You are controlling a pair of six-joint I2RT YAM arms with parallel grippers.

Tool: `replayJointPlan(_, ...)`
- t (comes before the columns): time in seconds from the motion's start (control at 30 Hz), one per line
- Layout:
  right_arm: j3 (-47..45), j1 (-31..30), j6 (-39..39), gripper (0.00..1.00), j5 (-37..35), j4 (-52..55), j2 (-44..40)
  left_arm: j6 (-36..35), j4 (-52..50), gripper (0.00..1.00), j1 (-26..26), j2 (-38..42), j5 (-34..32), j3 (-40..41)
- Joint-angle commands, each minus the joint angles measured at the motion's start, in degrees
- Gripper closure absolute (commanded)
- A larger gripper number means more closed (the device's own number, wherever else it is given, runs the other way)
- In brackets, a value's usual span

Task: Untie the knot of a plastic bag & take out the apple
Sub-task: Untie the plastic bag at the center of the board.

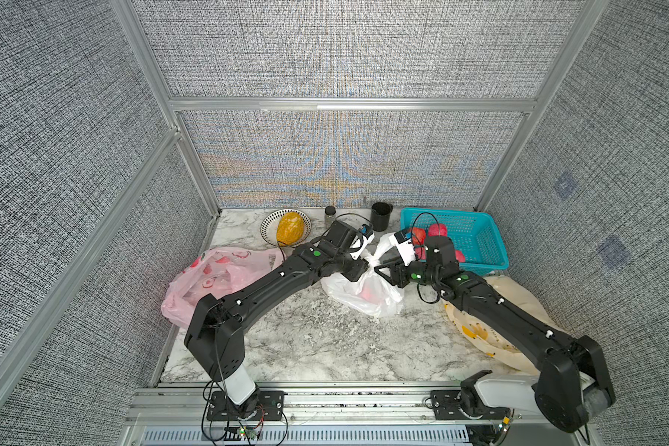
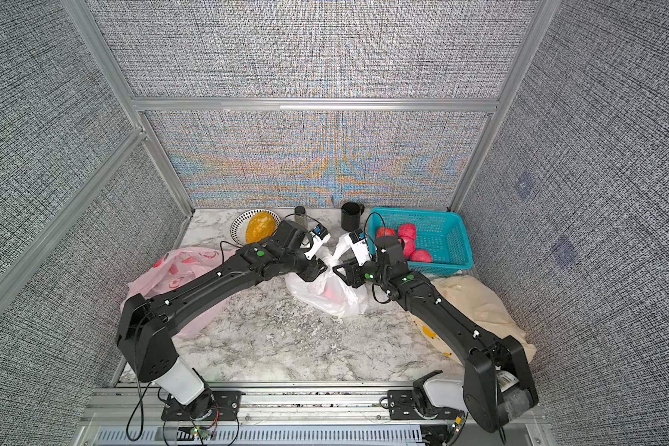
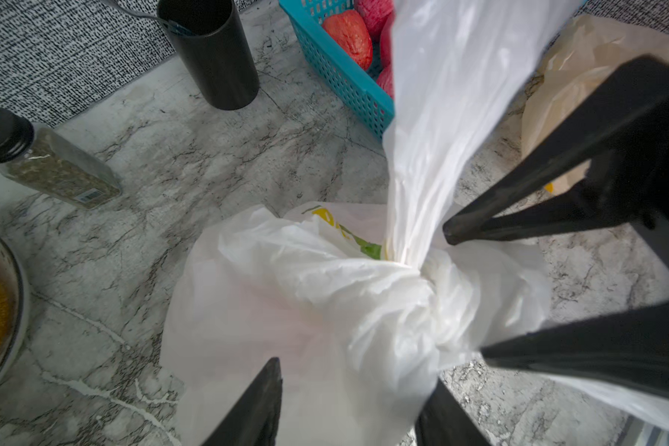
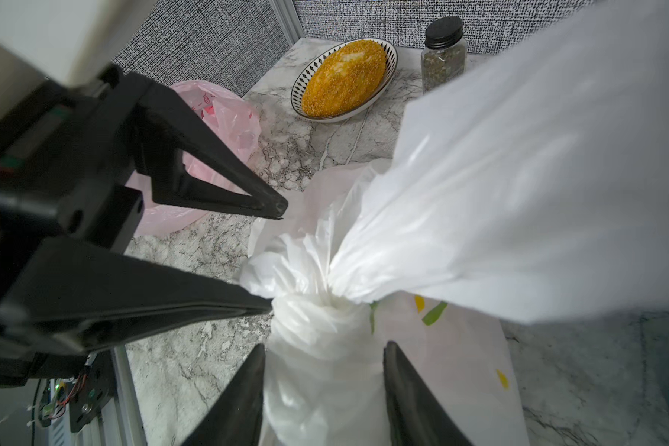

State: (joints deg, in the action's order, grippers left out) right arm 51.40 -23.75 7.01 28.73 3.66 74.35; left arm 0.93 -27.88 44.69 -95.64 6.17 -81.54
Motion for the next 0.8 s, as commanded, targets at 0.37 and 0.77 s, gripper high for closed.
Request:
replayJointPlan(0.37, 0.5, 0.3, -2.7, 0.29, -3.5, 4.9, -4.3, 0.4, 5.7, 1.00, 0.6, 0.0, -4.7, 1.5)
replayJointPlan(0.77, -0.1, -1.3, -7.4, 0.45, -4.2, 0.5, -6.3, 0.6, 6.7, 1.00, 0.6, 1.0, -1.9, 2.3)
